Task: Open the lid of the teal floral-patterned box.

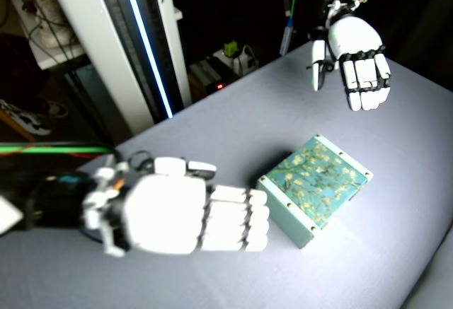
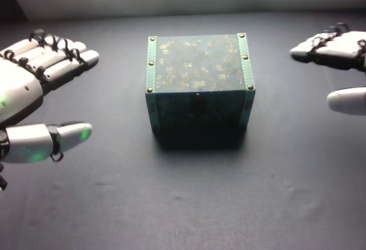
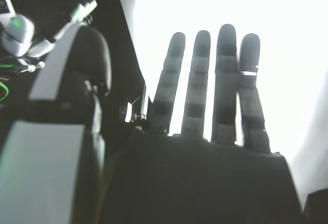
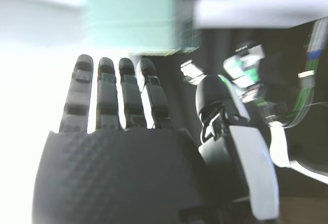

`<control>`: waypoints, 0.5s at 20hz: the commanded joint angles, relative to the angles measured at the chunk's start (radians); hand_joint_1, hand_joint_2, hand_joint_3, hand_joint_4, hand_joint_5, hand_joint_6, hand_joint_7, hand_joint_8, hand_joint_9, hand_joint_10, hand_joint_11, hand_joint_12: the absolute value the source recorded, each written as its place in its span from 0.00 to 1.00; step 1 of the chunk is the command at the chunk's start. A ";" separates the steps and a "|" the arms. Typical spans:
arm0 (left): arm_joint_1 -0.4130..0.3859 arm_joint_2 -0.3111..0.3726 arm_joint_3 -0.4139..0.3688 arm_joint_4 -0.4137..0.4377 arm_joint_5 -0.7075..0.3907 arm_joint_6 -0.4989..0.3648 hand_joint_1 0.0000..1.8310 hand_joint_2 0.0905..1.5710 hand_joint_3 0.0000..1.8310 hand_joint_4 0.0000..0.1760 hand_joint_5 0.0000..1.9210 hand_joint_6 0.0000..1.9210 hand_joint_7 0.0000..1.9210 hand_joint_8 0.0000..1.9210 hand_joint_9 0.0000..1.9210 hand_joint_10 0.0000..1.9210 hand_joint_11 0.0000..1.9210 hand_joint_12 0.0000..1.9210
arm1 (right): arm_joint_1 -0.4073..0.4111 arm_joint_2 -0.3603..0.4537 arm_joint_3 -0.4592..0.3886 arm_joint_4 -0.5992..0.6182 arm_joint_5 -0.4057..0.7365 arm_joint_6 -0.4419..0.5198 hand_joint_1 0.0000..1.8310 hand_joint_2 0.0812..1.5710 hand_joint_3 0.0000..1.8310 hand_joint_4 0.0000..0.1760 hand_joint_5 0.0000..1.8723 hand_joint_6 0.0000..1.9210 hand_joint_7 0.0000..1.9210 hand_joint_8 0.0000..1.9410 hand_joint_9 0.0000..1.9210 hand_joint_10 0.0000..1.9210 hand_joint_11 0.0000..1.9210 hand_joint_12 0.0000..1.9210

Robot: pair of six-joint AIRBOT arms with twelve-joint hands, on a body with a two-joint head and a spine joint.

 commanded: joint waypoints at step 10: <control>-0.066 -0.052 0.063 0.036 0.054 -0.019 0.00 0.77 0.00 0.00 0.00 0.00 0.00 0.00 0.00 0.00 0.00 0.00 | -0.007 -0.020 -0.004 0.017 0.162 0.000 0.01 0.94 0.01 0.00 0.05 0.00 0.04 0.00 0.02 0.00 0.03 0.02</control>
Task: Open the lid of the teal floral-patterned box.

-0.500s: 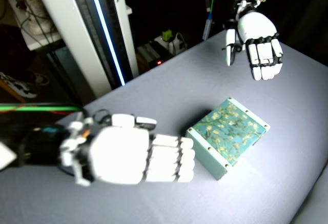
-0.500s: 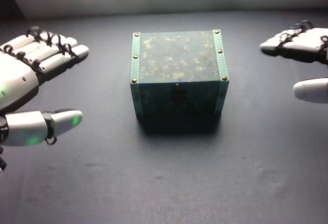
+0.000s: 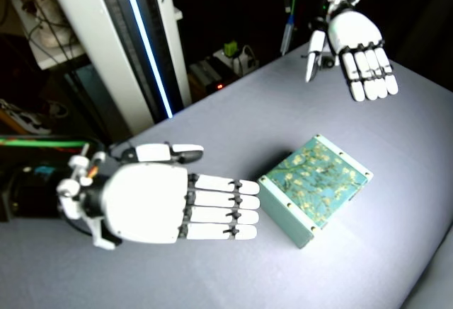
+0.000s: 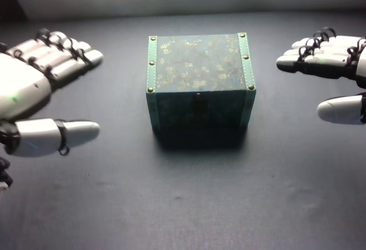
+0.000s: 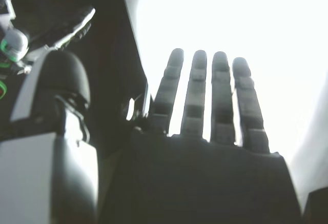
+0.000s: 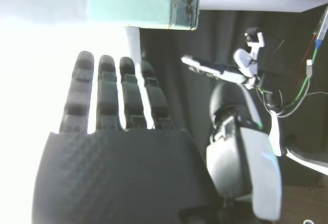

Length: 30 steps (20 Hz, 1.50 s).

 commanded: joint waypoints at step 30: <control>-0.179 -0.147 0.135 0.263 0.137 -0.206 0.00 0.86 0.01 0.00 0.00 0.00 0.00 0.00 0.00 0.00 0.00 0.00 | 0.104 -0.101 0.078 -0.144 0.025 0.124 0.00 0.81 0.00 0.00 0.02 0.00 0.00 0.00 0.00 0.00 0.01 0.00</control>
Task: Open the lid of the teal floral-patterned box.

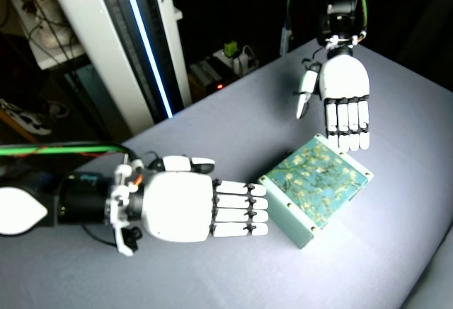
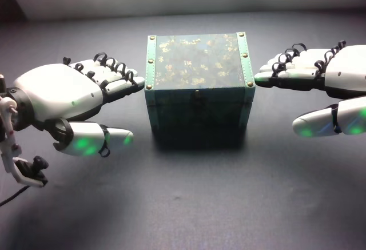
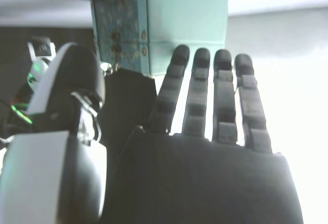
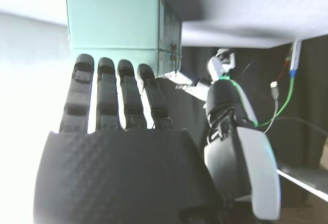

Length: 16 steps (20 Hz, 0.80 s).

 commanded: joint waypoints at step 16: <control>-0.017 0.002 -0.001 -0.045 -0.332 -0.073 0.00 0.75 0.00 0.12 0.00 0.00 0.00 0.00 0.00 0.00 0.02 0.01 | 0.015 0.000 -0.018 0.268 0.268 -0.061 0.00 0.84 0.00 0.00 0.05 0.00 0.03 0.01 0.02 0.01 0.03 0.01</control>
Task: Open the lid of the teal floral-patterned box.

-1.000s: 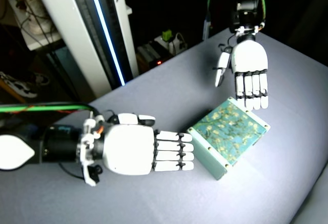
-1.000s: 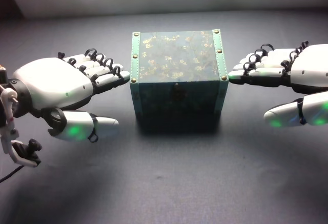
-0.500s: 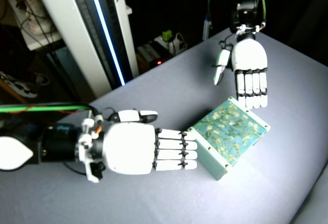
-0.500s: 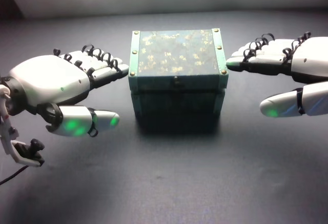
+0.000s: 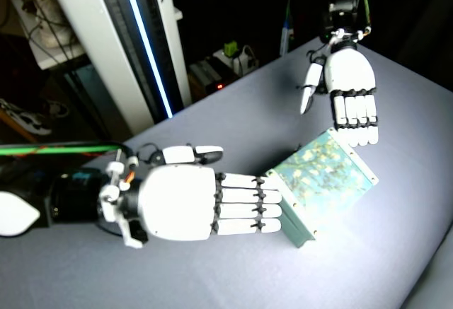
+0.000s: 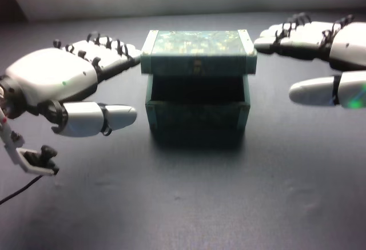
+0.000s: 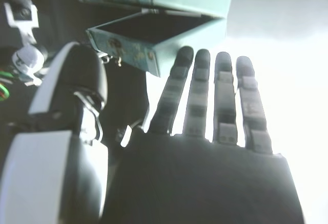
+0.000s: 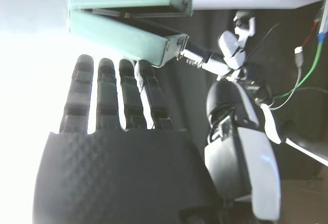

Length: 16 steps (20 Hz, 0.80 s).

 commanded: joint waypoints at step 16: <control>-0.003 0.045 -0.031 -0.038 -0.178 0.068 0.00 0.70 0.00 0.13 0.00 0.00 0.00 0.00 0.00 0.00 0.00 0.00 | -0.007 0.049 -0.004 0.073 0.083 -0.038 0.00 0.83 0.00 0.00 0.05 0.00 0.03 0.00 0.04 0.01 0.04 0.03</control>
